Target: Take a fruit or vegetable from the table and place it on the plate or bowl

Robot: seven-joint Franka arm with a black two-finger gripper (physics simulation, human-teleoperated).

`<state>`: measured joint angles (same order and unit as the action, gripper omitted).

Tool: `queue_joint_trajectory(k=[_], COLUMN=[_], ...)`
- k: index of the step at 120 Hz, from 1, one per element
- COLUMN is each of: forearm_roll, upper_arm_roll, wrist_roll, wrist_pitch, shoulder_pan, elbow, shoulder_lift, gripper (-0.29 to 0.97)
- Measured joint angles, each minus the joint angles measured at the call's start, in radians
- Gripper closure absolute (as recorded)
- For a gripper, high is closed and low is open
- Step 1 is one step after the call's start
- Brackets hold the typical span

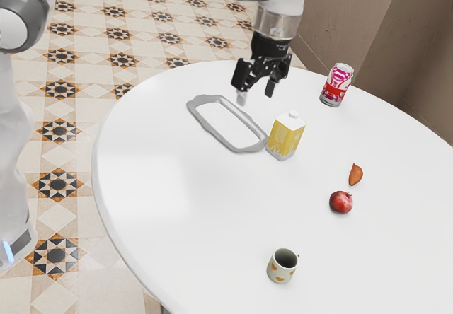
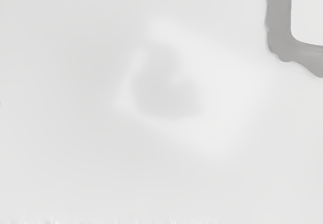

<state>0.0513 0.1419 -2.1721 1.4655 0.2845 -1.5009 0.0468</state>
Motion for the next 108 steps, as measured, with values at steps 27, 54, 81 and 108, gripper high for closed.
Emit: queue_joint_trajectory(k=[27,54,81,108], forearm_roll=[0.035,0.031,-0.012,-0.069], upper_arm_roll=[-0.021,-0.027,-0.062,-0.114], wrist_roll=[-0.08,-0.097,0.09,0.497], wrist_pitch=[0.008,0.018,0.054,0.161], shoulder_pan=[-0.019,0.059,-0.011,-0.081], elbow=[0.004,0.335,0.494,0.503], shoulder_lift=[-0.004,-0.248,-0.465,-0.593], gripper=[0.0,0.0,0.0,0.0])
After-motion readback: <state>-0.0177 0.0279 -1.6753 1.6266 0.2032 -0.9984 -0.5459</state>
